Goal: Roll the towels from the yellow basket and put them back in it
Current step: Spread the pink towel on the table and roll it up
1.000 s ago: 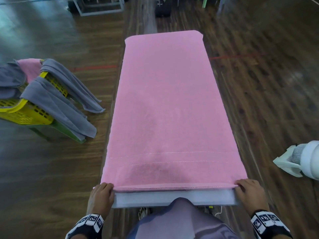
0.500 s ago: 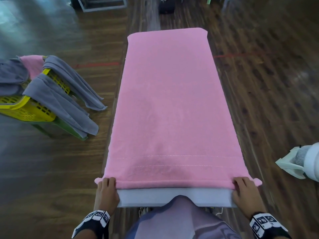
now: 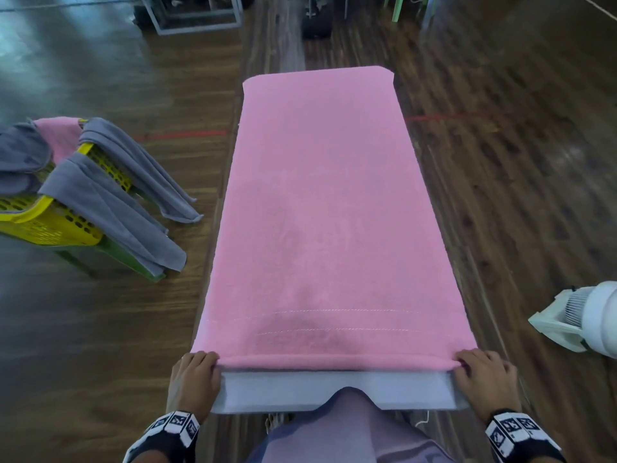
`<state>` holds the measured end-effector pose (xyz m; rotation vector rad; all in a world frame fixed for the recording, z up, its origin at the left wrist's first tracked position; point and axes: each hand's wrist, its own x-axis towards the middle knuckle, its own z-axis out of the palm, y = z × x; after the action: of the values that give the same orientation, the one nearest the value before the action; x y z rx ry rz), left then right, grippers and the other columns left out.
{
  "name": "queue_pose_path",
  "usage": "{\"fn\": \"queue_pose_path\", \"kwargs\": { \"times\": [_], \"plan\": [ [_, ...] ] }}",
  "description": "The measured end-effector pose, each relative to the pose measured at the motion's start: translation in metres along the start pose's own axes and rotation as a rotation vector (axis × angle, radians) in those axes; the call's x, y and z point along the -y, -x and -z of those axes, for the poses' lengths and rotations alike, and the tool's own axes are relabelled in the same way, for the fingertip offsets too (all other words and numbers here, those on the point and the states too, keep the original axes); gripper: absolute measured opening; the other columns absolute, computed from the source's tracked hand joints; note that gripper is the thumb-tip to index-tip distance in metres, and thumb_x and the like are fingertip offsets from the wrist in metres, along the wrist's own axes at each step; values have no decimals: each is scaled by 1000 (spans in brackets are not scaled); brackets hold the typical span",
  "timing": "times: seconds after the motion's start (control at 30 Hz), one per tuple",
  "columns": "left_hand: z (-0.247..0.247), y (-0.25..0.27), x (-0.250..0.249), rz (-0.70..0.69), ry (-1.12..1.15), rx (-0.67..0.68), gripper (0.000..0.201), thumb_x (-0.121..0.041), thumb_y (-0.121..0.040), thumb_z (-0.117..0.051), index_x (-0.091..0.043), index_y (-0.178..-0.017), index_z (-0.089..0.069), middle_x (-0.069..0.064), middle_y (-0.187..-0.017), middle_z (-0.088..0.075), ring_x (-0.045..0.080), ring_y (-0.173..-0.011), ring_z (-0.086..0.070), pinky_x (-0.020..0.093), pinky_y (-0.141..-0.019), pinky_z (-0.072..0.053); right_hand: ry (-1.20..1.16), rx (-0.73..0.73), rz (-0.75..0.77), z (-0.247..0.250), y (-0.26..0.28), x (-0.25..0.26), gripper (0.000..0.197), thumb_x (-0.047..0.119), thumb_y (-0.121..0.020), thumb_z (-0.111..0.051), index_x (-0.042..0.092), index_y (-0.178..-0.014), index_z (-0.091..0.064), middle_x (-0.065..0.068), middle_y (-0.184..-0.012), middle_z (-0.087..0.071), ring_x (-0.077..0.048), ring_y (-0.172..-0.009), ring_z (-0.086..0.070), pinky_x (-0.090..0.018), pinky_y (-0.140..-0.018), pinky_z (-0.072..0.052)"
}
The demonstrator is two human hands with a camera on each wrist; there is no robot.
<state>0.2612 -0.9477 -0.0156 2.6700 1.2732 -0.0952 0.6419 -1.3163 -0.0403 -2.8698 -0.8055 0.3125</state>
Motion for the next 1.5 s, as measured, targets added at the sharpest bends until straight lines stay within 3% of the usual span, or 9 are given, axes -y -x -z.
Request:
{"fn": "queue_pose_path", "kwargs": {
  "times": [0.13,0.23,0.43,0.63,0.9,1.1,1.23,1.37,1.5],
  "plan": [
    [1,0,3,2,-133,21,28,-32,-78,-32,-26,-74,-60,-6,-66,-63,23,-68,-60,46,-79,-43,57,3,-12,-1,0,3,11,22,-82,-56,30,-78,-63,7,-80,-66,-16,-80,-55,-39,-86,-29],
    [1,-3,1,63,-130,-21,12,-25,-77,-53,-22,-88,-58,-2,-74,-59,25,-71,-59,45,-77,-44,26,-57,-57,1,-1,3,13,17,-81,-64,24,-91,-62,-2,-91,-63,-25,-88,-58,-46,-88,-35],
    [-4,-3,-9,-120,69,-38,57,10,-46,-76,-19,-83,-43,3,-75,-48,22,-61,-43,33,-53,-38,-106,35,132,-9,-3,-1,16,28,-66,-49,18,-74,-57,0,-73,-53,-30,-68,-54,-38,-60,-43],
    [-20,0,4,-121,161,-124,44,7,-54,-80,-7,-93,-65,8,-94,-65,21,-89,-46,43,-72,-55,-103,45,124,-5,-6,-3,38,-3,-62,-73,12,-97,-69,-7,-99,-67,-30,-87,-61,-42,-74,-53],
    [0,-11,-3,-59,-66,7,21,-29,-73,-43,-24,-76,-64,-7,-69,-64,22,-68,-63,42,-78,-39,55,135,32,13,-18,11,16,23,-87,-54,36,-94,-62,13,-96,-64,-14,-95,-54,-39,-91,-31],
    [9,-25,-14,52,-132,47,33,-10,-62,-73,-15,-89,-55,6,-77,-55,30,-69,-54,45,-66,-41,87,-41,46,9,-24,16,18,6,-67,-66,19,-79,-61,-5,-79,-56,-31,-74,-55,-45,-70,-40],
    [-3,-26,-13,-88,-99,92,51,4,-44,-79,-11,-84,-51,7,-74,-51,28,-61,-48,37,-51,-44,22,54,175,4,-23,15,17,14,-58,-62,14,-74,-57,-3,-73,-54,-31,-63,-54,-40,-56,-45],
    [-5,-24,-12,-82,-37,73,45,5,-48,-76,-8,-88,-60,9,-83,-58,30,-69,-52,42,-59,-49,-45,84,154,1,-25,11,37,1,-58,-75,9,-92,-66,-9,-91,-65,-33,-78,-60,-44,-68,-52],
    [4,-27,-9,-49,24,55,16,-13,-69,-59,-12,-84,-66,3,-79,-65,30,-72,-60,39,-64,-50,-29,7,185,6,-32,10,26,15,-67,-58,11,-89,-72,-5,-86,-69,-31,-79,-65,-43,-76,-51]
  ]
}}
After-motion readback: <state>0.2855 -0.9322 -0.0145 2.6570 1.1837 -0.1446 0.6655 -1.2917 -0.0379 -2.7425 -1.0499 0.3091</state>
